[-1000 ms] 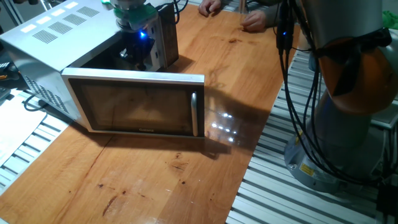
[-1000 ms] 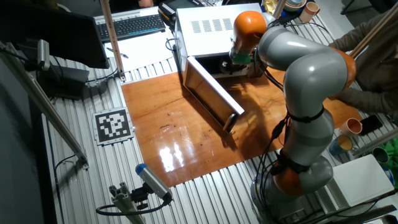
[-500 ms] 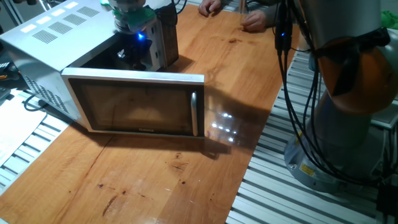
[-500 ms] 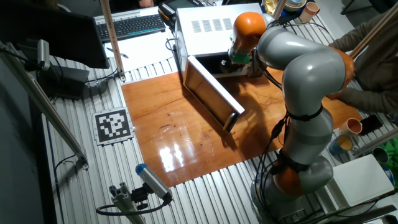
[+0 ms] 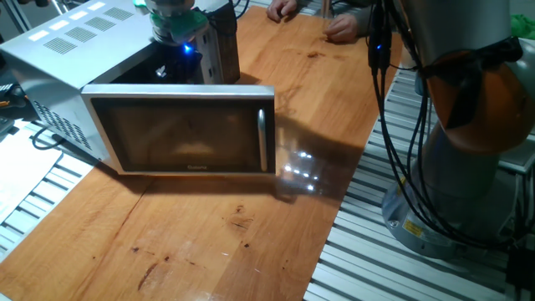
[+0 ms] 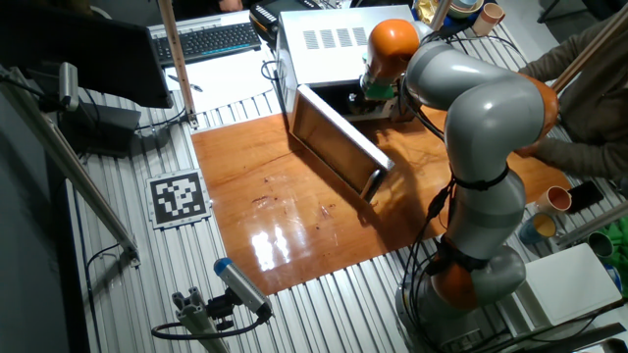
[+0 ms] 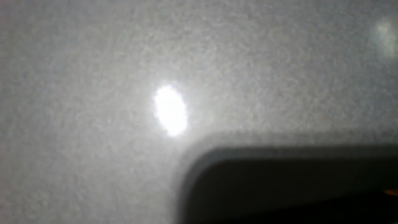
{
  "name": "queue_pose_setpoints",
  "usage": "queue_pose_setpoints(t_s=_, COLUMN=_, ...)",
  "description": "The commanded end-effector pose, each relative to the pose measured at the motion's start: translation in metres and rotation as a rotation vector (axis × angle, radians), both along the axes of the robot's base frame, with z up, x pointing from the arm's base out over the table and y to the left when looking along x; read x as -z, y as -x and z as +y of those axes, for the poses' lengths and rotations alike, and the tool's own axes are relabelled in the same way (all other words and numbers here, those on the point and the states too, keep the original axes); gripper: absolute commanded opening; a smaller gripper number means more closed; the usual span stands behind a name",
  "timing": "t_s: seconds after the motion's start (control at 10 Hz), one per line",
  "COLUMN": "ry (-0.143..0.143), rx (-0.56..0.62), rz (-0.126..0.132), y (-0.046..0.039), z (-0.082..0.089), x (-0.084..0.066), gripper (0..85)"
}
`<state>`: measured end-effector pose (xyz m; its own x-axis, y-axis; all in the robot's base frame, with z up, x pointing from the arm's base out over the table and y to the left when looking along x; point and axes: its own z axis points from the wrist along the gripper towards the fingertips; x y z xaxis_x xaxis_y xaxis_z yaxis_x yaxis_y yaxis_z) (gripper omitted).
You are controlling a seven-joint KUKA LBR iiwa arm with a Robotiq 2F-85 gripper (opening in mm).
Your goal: Put the bowl into the microwave
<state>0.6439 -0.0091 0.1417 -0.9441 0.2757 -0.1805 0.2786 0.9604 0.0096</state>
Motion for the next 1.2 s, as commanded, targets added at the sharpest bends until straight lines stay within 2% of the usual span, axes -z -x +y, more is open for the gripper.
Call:
queue_pose_setpoints(t_s=0.0, ry=-0.001, rx=0.001, rz=-0.005, y=-0.0009, z=0.000, x=0.001, gripper=0.0)
queue_pose_setpoints(t_s=0.4, ry=-0.001, rx=0.013, rz=-0.031, y=-0.0055, z=-0.001, x=-0.001, gripper=0.0)
queue_pose_setpoints(t_s=0.5, ry=0.002, rx=0.009, rz=-0.028, y=-0.0059, z=-0.002, x=-0.003, gripper=0.0)
queue_pose_setpoints(t_s=0.9, ry=0.010, rx=0.010, rz=0.006, y=0.0069, z=-0.006, x=-0.017, gripper=0.0)
queue_pose_setpoints(t_s=1.1, ry=0.017, rx=0.015, rz=0.013, y=0.0140, z=-0.006, x=-0.021, gripper=0.0)
